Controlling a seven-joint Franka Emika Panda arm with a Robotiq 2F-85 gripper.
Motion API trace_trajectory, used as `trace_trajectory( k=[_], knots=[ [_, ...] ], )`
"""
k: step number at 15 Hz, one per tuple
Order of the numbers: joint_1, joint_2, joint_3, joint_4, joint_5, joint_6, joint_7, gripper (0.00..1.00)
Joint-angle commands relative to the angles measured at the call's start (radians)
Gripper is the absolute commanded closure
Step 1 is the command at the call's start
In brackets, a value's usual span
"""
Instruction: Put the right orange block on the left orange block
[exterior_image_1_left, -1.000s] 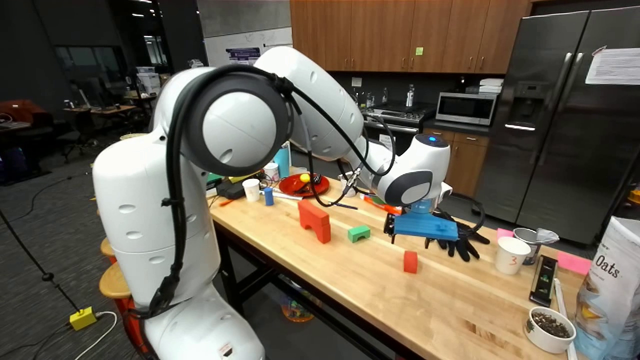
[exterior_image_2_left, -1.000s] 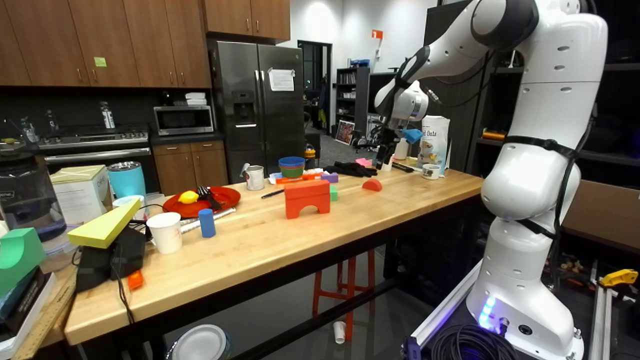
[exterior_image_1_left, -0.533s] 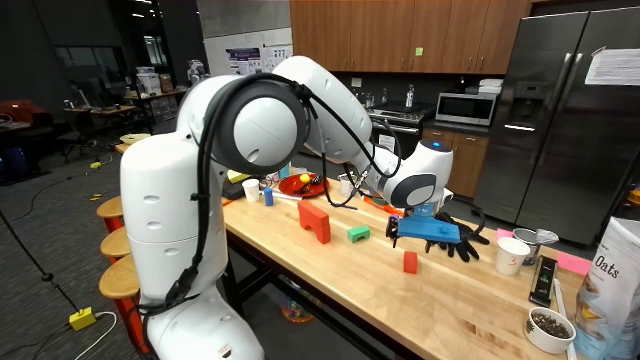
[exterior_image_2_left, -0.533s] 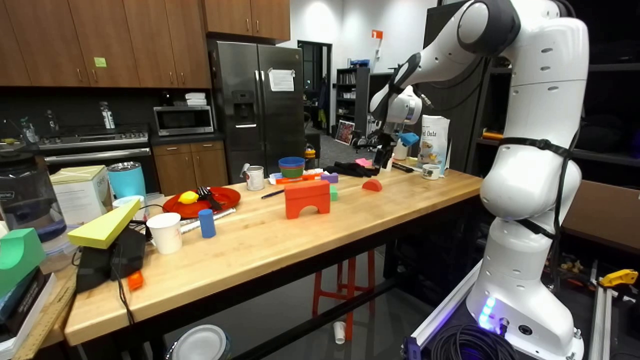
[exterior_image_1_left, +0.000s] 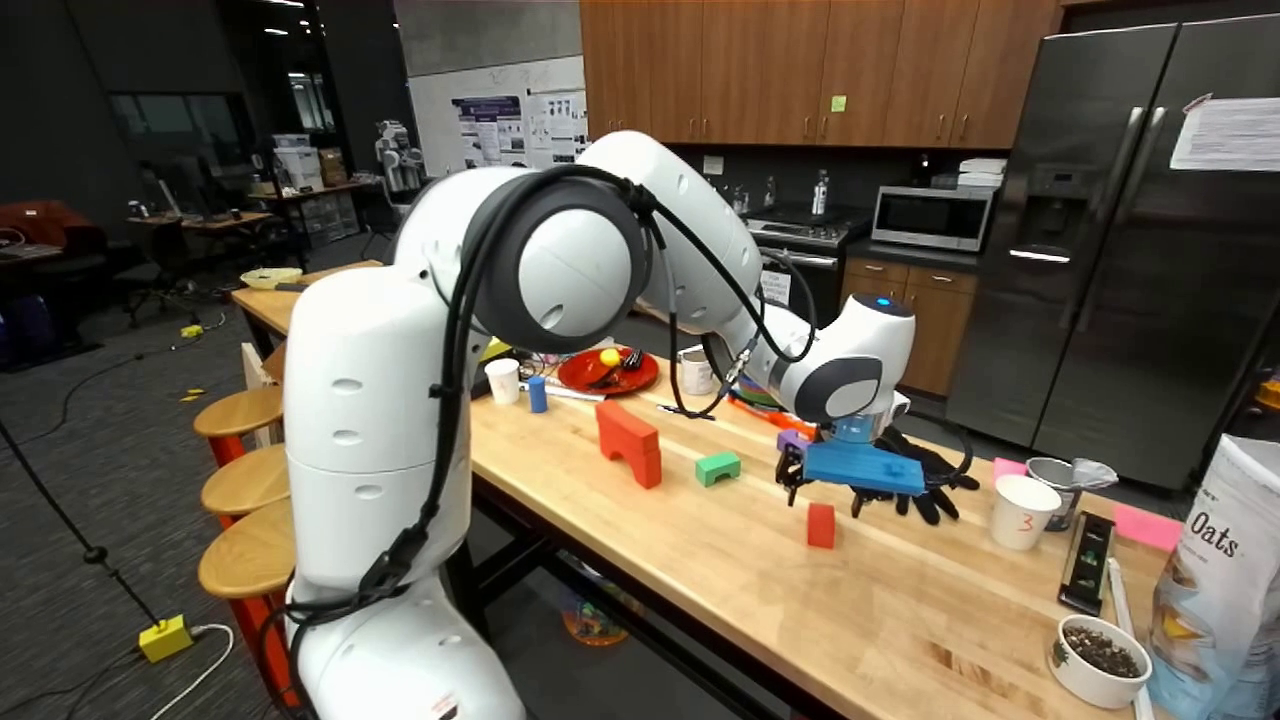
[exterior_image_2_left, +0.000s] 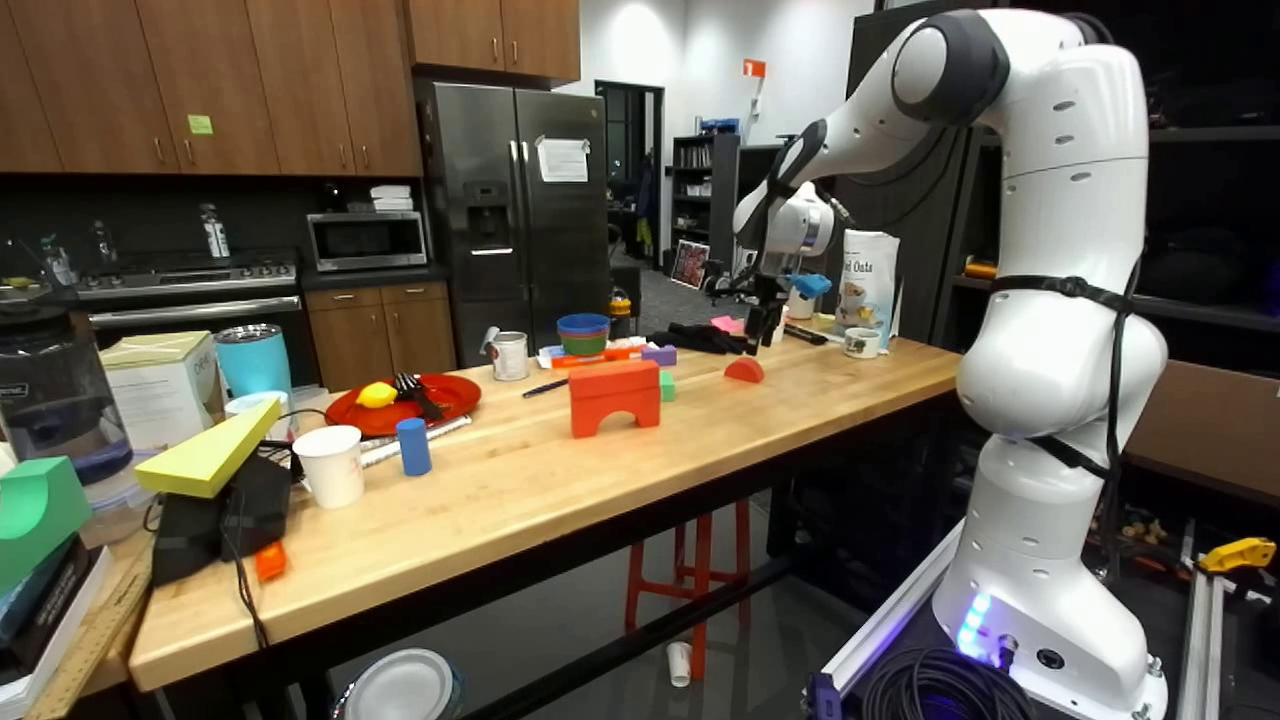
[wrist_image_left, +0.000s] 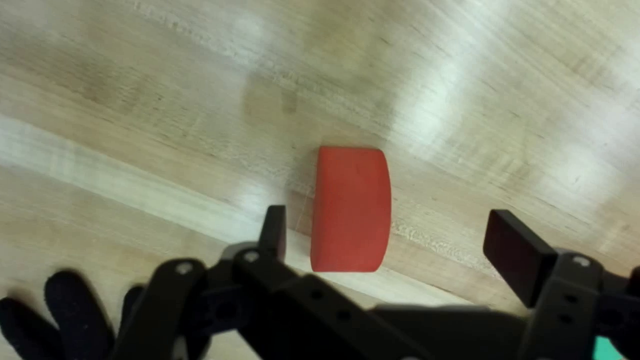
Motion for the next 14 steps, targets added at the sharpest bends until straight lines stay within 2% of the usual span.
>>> trace_trajectory(
  k=[1, 14],
  knots=[
    [-0.033, 0.028, 0.024, 0.041, 0.000, -0.034, -0.018, 0.00],
    [-0.055, 0.092, 0.061, 0.088, 0.004, -0.058, -0.029, 0.00]
  ],
)
